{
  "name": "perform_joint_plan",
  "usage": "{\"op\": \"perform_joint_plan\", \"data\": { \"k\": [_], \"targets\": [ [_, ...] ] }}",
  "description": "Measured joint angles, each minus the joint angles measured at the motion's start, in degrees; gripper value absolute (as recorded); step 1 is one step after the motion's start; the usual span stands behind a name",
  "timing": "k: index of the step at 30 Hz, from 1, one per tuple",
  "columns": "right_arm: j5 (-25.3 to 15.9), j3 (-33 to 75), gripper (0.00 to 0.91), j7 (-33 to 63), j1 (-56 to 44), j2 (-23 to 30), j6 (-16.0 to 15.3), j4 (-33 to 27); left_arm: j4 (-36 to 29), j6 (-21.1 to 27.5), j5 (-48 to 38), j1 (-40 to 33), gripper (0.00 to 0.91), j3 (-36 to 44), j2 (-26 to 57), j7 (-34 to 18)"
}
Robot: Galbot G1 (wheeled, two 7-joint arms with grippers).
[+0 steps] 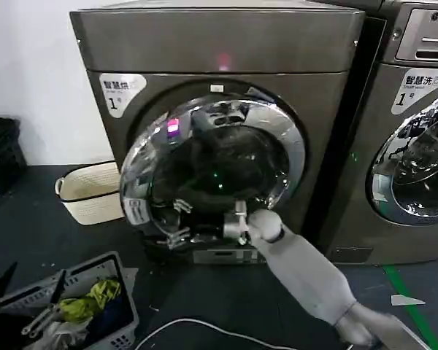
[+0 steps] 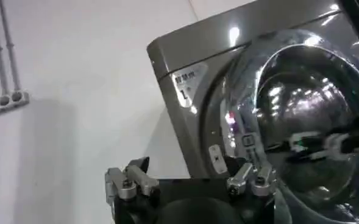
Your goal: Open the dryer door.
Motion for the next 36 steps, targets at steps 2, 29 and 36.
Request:
{"op": "perform_joint_plan", "data": {
  "k": [2, 29, 36],
  "targets": [
    [1.52, 0.33, 0.907, -2.50, -0.44, -0.85, -0.88, 0.74, 0.04, 0.19, -0.17, -0.20, 0.907, -0.19, 0.40, 0.17],
    [4.77, 13.89, 0.907, -18.72, -14.08, -14.86, -7.76, 17.94, 4.84, 8.74, -4.59, -10.36, 0.907, 0.34, 13.36, 1.48],
    [6.20, 26.44, 0.907, -18.71, -26.72, -21.14, -7.45, 25.16, 8.26, 8.97, -4.58, -16.07, 0.907, 4.04, 19.53, 1.44]
  ]
}}
